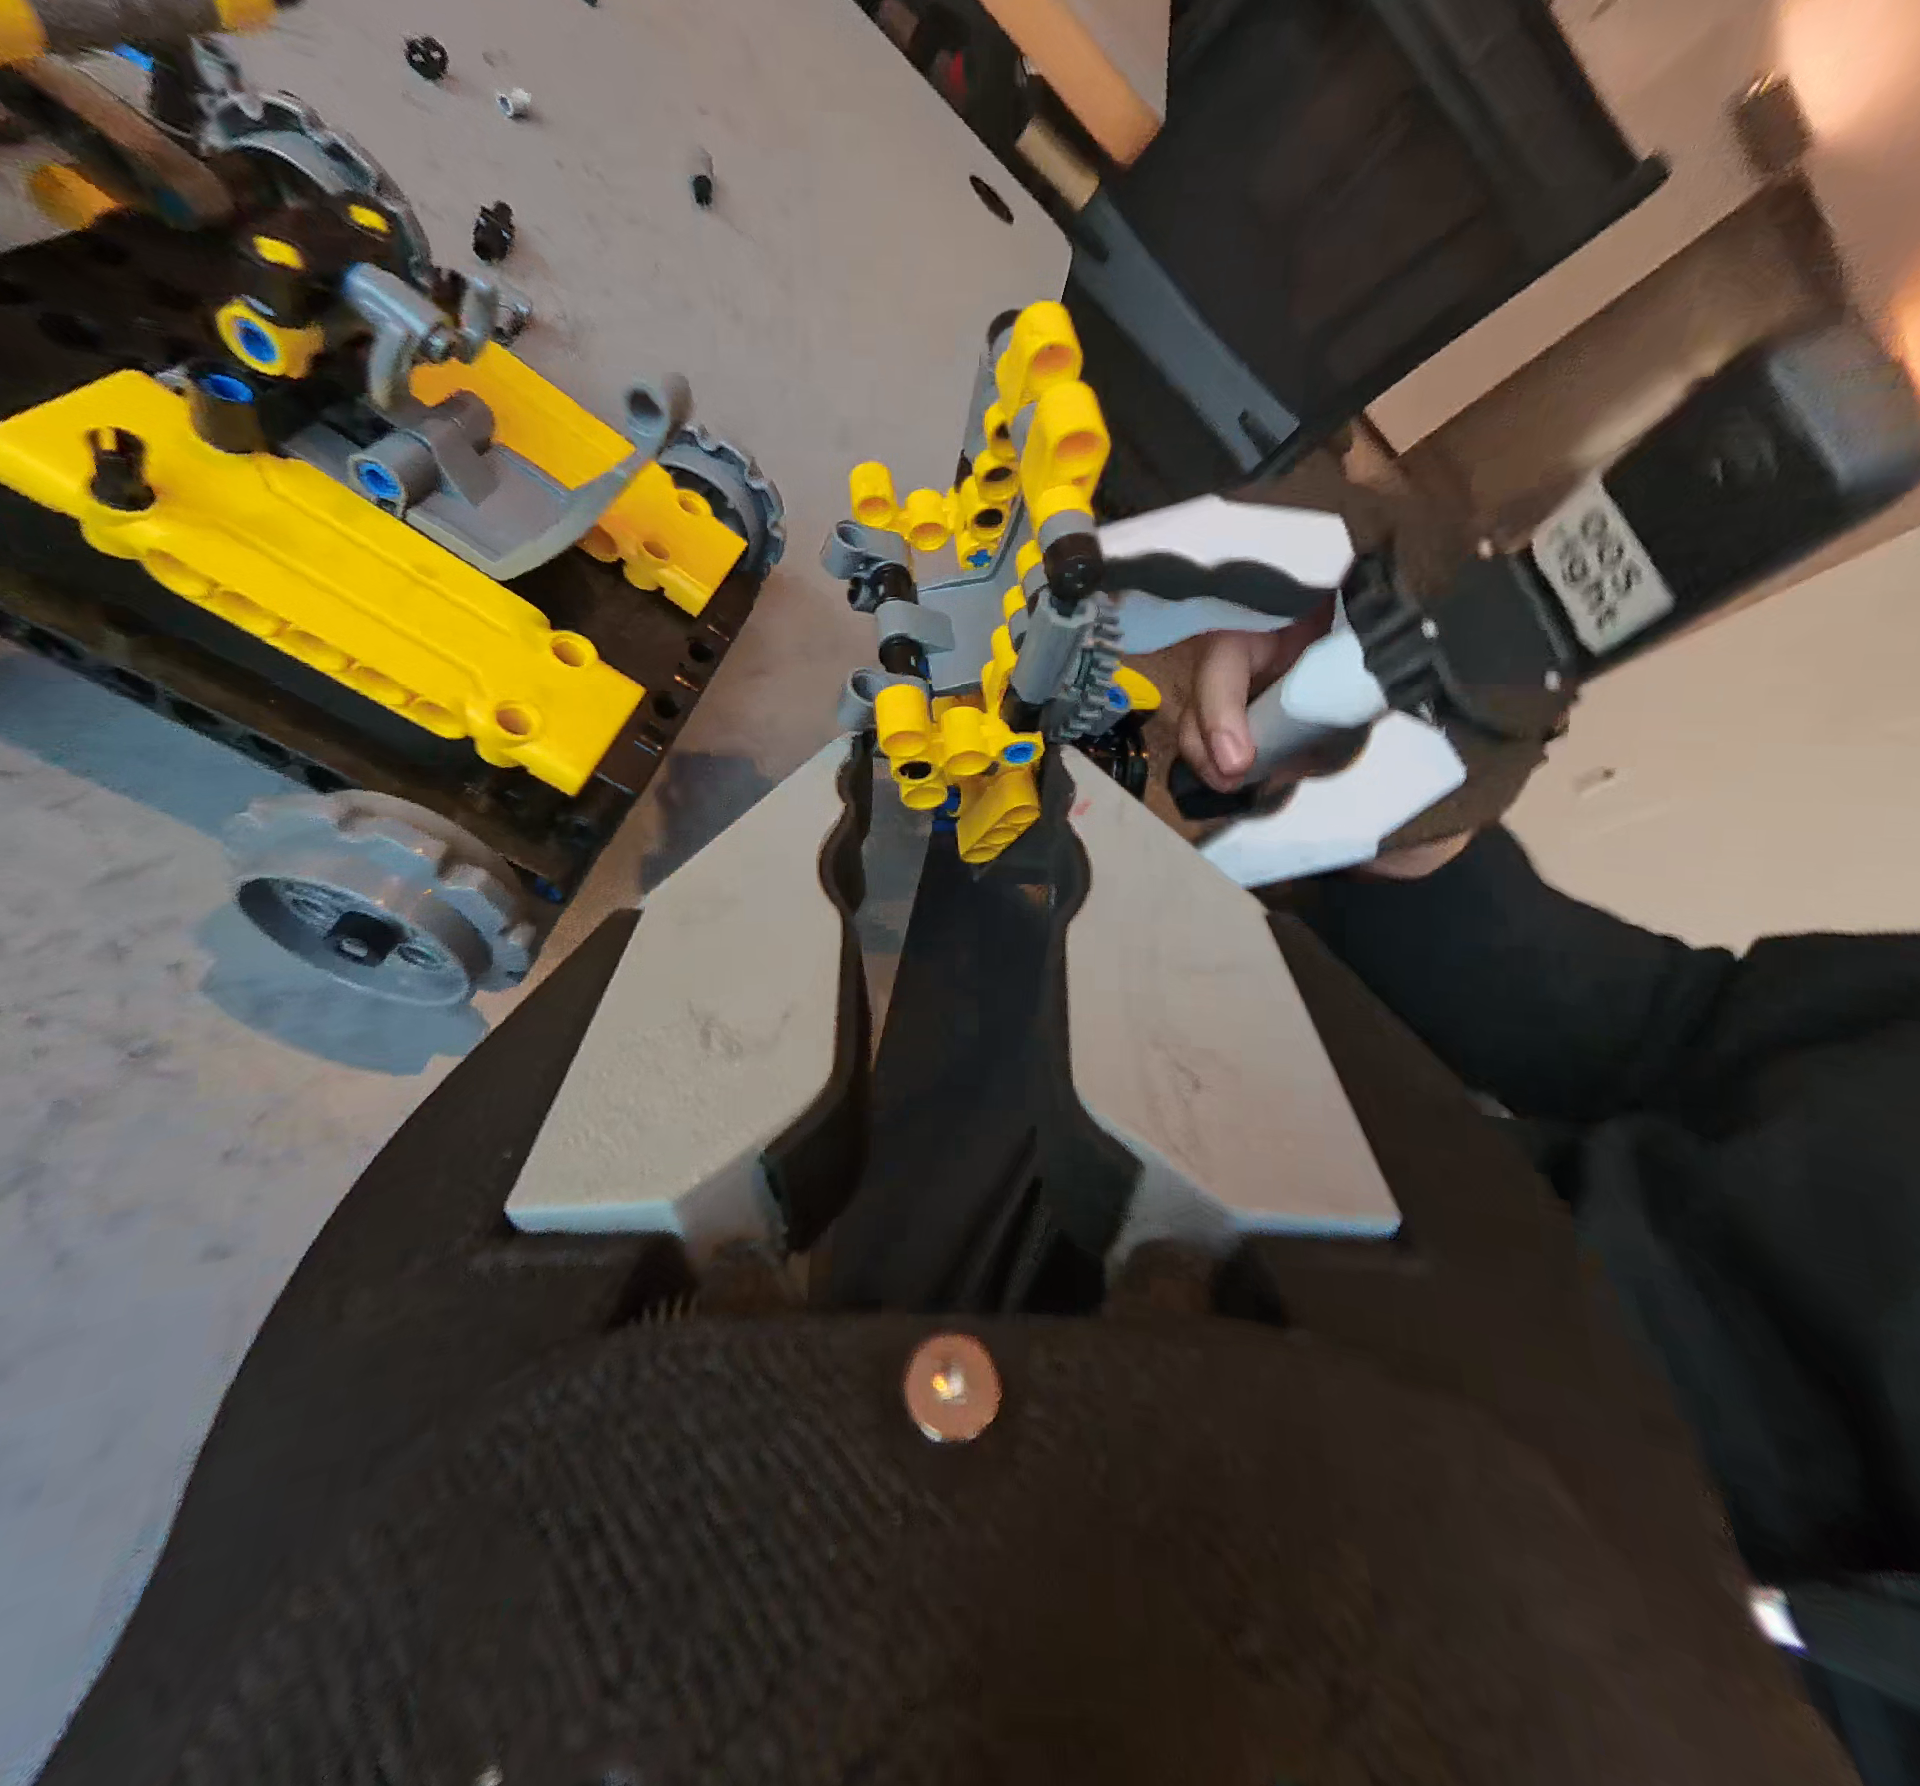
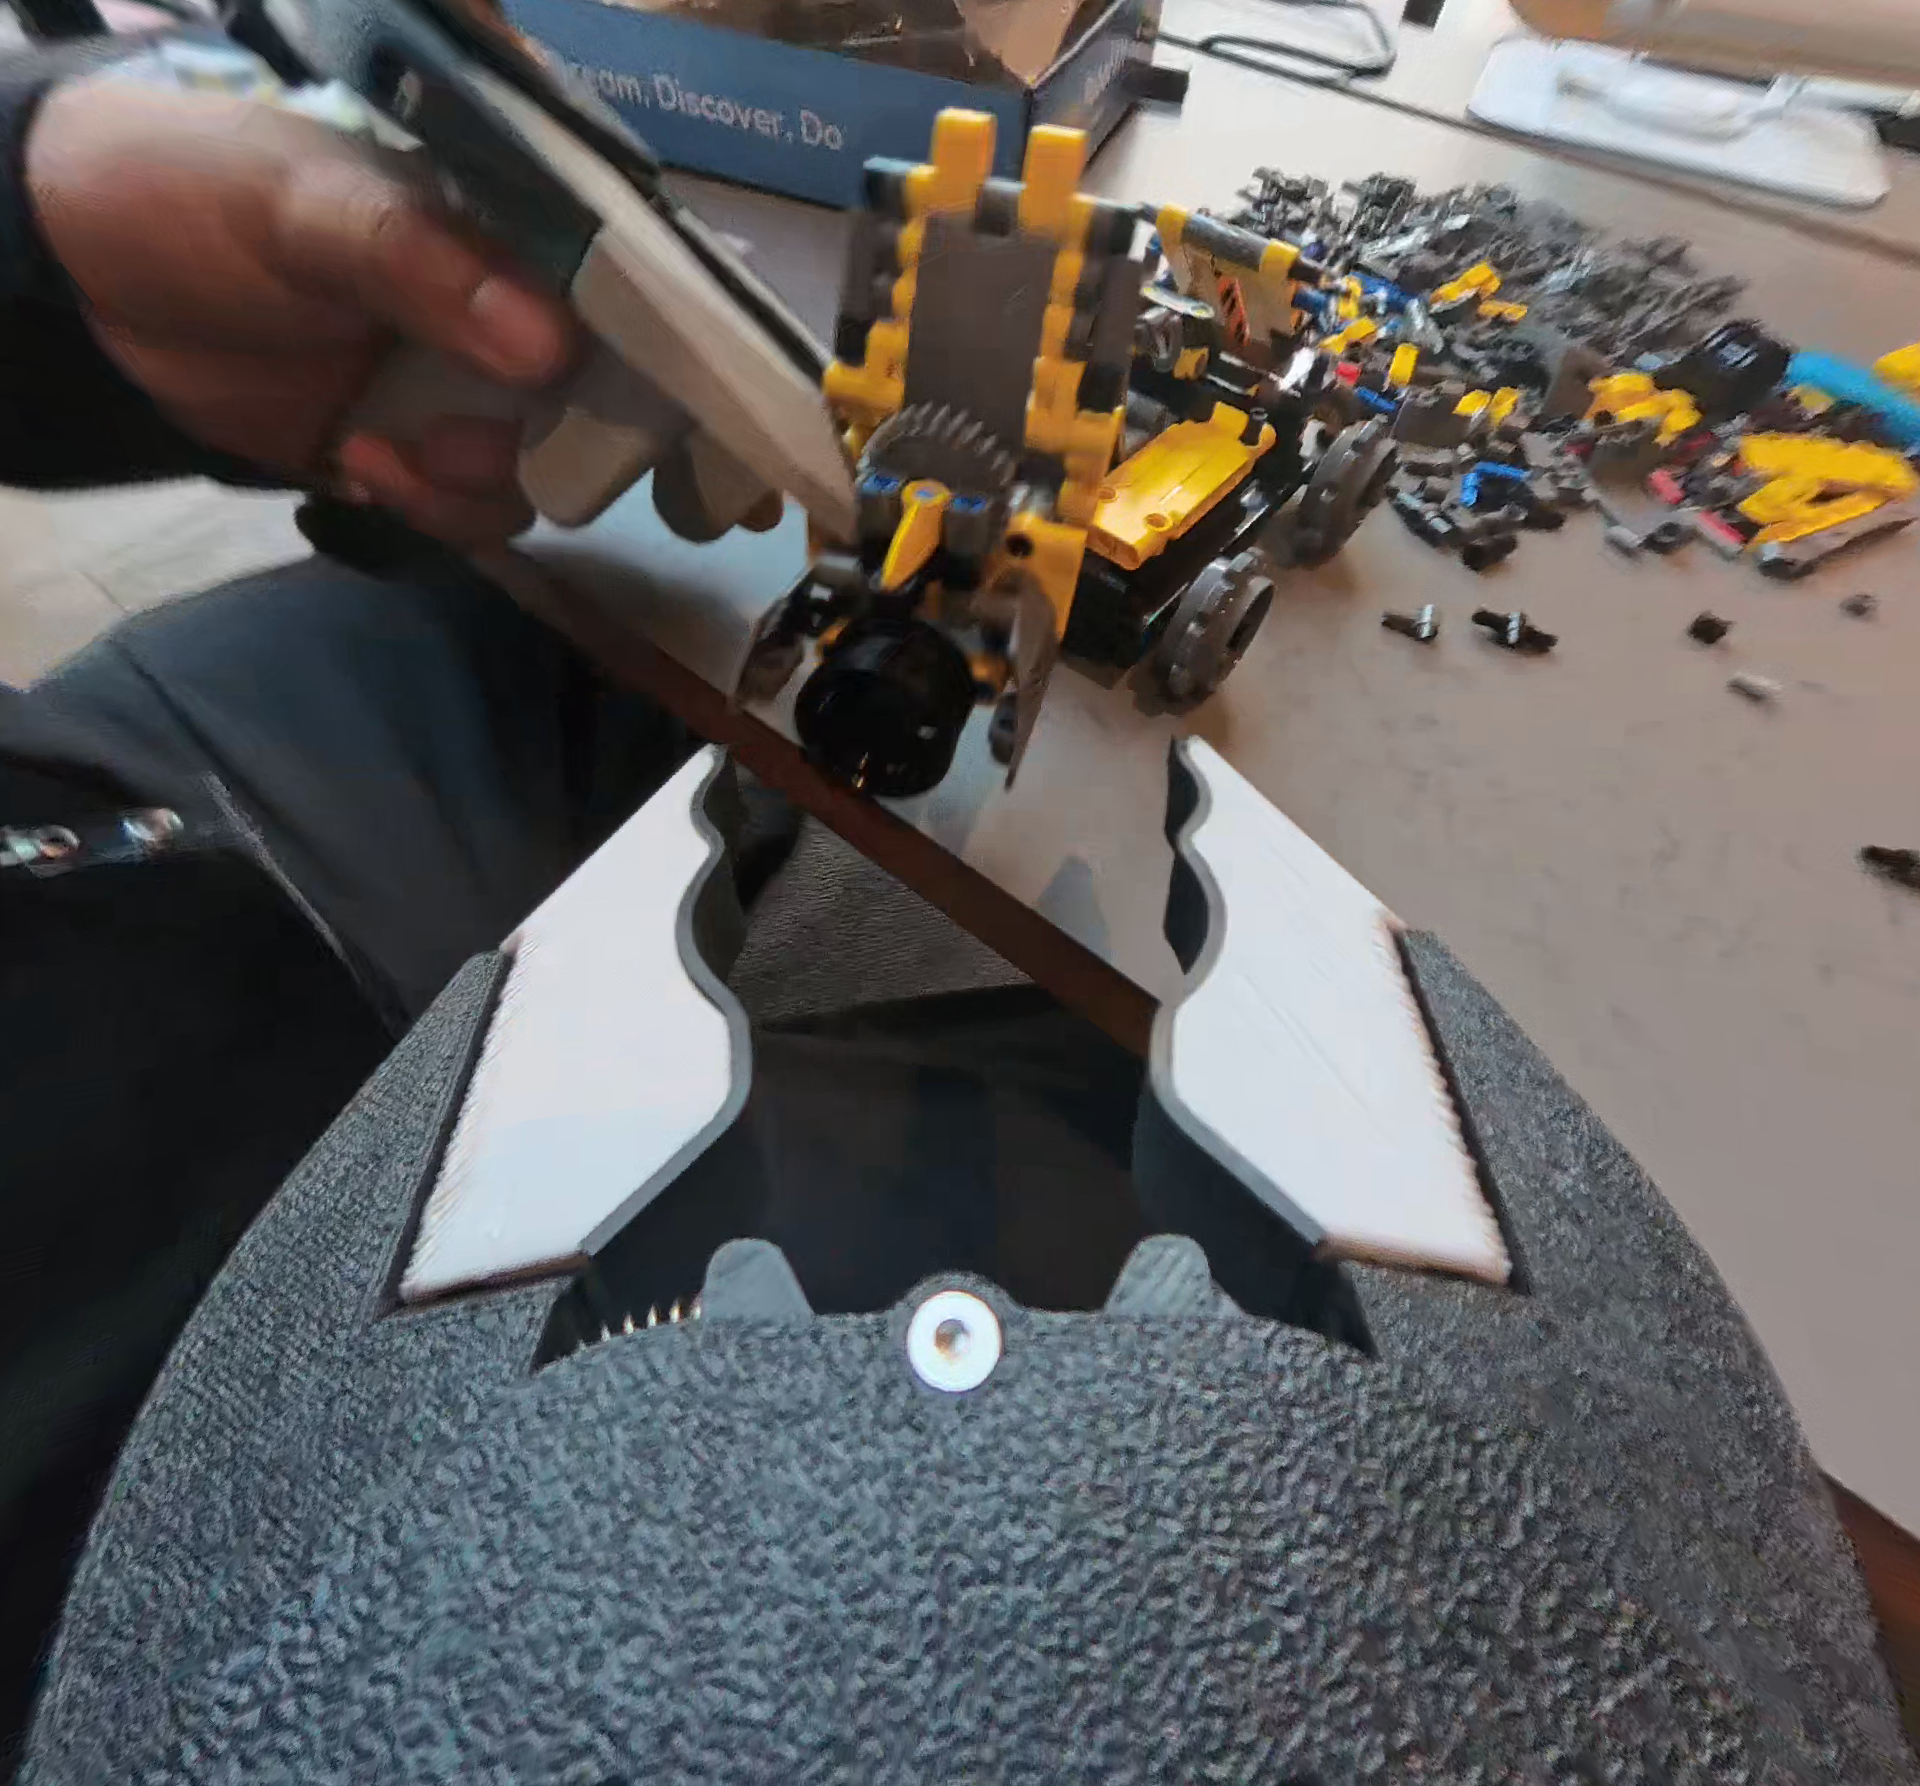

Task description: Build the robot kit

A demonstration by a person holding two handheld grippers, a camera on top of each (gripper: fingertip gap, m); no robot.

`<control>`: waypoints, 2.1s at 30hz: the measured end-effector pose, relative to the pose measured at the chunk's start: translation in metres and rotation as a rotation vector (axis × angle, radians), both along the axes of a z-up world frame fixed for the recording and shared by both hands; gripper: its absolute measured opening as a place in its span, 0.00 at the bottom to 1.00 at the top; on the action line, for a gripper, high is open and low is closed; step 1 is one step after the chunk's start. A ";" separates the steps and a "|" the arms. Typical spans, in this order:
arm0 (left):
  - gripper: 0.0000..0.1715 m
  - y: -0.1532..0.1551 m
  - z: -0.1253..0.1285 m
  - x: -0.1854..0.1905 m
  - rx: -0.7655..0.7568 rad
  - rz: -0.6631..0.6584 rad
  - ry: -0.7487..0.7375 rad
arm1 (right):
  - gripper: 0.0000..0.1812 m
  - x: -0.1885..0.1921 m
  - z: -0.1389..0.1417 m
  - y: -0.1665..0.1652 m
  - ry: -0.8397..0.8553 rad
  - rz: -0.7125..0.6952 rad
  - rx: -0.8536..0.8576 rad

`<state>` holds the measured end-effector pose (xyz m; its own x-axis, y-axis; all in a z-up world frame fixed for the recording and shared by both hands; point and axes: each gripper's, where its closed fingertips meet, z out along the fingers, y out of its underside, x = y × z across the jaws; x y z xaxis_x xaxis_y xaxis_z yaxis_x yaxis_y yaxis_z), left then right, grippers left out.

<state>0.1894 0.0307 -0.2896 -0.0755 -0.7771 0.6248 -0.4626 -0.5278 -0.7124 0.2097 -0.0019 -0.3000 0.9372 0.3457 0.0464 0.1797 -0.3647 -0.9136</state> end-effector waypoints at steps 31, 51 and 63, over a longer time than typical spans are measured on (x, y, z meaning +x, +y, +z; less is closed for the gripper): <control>0.17 0.006 0.018 -0.019 -0.319 -0.155 0.159 | 0.20 -0.043 0.033 0.019 -1.330 0.221 0.533; 0.17 0.011 0.013 -0.022 -0.297 -0.118 0.143 | 0.19 -0.030 0.027 0.012 -1.064 0.266 0.392; 0.17 0.009 0.011 -0.023 -0.299 -0.145 0.167 | 0.18 -0.042 0.024 0.017 -1.129 0.278 0.425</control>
<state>0.1669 0.0400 -0.2787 -0.0493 -0.5472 0.8355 -0.6446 -0.6216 -0.4452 0.1680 0.0152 -0.2756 0.1969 0.2866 0.9376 0.9672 0.0997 -0.2336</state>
